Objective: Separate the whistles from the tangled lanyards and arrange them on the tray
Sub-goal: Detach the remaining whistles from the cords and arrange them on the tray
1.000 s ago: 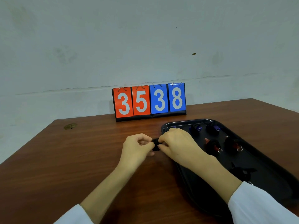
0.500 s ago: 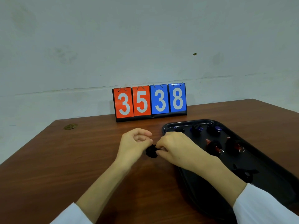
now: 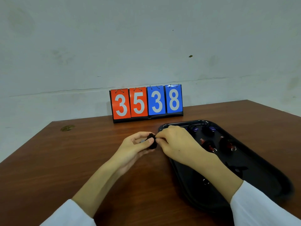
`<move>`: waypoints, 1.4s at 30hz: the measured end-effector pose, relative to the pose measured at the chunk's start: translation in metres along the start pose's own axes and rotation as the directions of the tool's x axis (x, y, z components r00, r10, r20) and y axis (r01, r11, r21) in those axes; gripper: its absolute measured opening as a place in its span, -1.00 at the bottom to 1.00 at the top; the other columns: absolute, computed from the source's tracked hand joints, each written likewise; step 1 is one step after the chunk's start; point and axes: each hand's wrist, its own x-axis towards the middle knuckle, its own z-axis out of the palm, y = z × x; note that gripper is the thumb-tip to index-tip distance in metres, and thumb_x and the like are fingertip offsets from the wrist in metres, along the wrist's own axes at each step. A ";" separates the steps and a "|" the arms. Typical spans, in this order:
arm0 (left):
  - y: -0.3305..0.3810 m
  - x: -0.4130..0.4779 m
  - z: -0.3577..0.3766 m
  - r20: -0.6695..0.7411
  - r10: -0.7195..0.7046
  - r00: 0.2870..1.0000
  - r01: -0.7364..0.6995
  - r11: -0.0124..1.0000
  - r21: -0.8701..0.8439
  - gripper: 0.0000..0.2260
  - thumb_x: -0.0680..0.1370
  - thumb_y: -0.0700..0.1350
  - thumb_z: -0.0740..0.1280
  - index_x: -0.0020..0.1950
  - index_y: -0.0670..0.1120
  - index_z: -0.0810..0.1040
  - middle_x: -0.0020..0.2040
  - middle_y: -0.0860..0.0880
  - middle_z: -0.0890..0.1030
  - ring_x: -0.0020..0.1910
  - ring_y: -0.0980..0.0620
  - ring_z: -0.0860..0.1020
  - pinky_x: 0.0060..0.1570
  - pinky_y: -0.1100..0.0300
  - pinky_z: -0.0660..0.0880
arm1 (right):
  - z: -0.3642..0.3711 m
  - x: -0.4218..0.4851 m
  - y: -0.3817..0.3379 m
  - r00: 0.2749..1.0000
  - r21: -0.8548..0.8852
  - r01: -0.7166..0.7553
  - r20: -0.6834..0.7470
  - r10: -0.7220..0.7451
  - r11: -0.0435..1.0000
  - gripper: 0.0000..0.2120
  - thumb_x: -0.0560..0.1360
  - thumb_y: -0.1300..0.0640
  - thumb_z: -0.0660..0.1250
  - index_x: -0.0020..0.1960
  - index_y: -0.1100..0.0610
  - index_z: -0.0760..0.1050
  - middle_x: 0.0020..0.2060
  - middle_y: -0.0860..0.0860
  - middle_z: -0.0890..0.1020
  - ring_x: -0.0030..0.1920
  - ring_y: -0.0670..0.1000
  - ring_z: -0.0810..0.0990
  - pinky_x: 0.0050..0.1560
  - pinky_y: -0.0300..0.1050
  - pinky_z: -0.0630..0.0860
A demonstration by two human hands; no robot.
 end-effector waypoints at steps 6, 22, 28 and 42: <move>0.011 -0.008 0.025 0.006 0.015 1.000 -0.016 0.998 0.055 -0.52 0.29 -0.10 0.46 0.20 -0.10 0.50 0.04 -0.17 0.64 -0.11 -0.01 0.65 -0.12 0.20 0.58 | -0.032 -0.034 0.002 0.993 0.137 -0.108 -0.040 0.114 0.985 -0.67 0.49 -0.04 0.30 0.22 -0.01 0.46 0.03 -0.11 0.58 -0.05 -0.16 0.52 -0.03 -0.27 0.44; -0.014 -0.007 0.114 0.402 0.179 0.898 -0.407 0.687 0.603 -0.59 0.43 0.18 0.36 0.26 0.18 0.42 0.22 0.18 0.41 0.22 0.25 0.34 0.02 0.55 0.33 | -0.079 -0.158 0.096 0.755 0.148 -0.624 -0.139 0.641 0.767 -0.51 0.44 -0.03 0.38 0.33 0.01 0.37 0.21 -0.04 0.55 0.16 -0.01 0.53 0.06 -0.21 0.42; -0.023 -0.004 0.120 0.438 0.124 0.891 -0.425 0.568 0.704 -0.42 0.36 0.20 0.44 0.33 0.19 0.35 0.24 0.22 0.34 0.25 0.23 0.27 0.14 0.39 0.25 | -0.059 -0.181 0.114 0.734 0.096 -0.660 -0.132 0.666 0.745 -0.51 0.45 -0.11 0.36 0.32 0.02 0.38 0.19 -0.04 0.56 0.14 -0.02 0.55 0.06 -0.17 0.52; -0.041 -0.003 0.114 0.474 0.198 0.858 -0.511 0.423 0.749 -0.52 0.38 0.20 0.42 0.26 0.16 0.42 0.13 0.25 0.40 0.17 0.30 0.34 0.16 0.39 0.29 | -0.048 -0.177 0.124 0.849 -0.045 -0.445 -0.338 0.406 0.894 -0.50 0.47 -0.27 0.14 0.27 -0.01 0.44 0.14 -0.16 0.53 0.13 -0.12 0.43 0.06 -0.30 0.40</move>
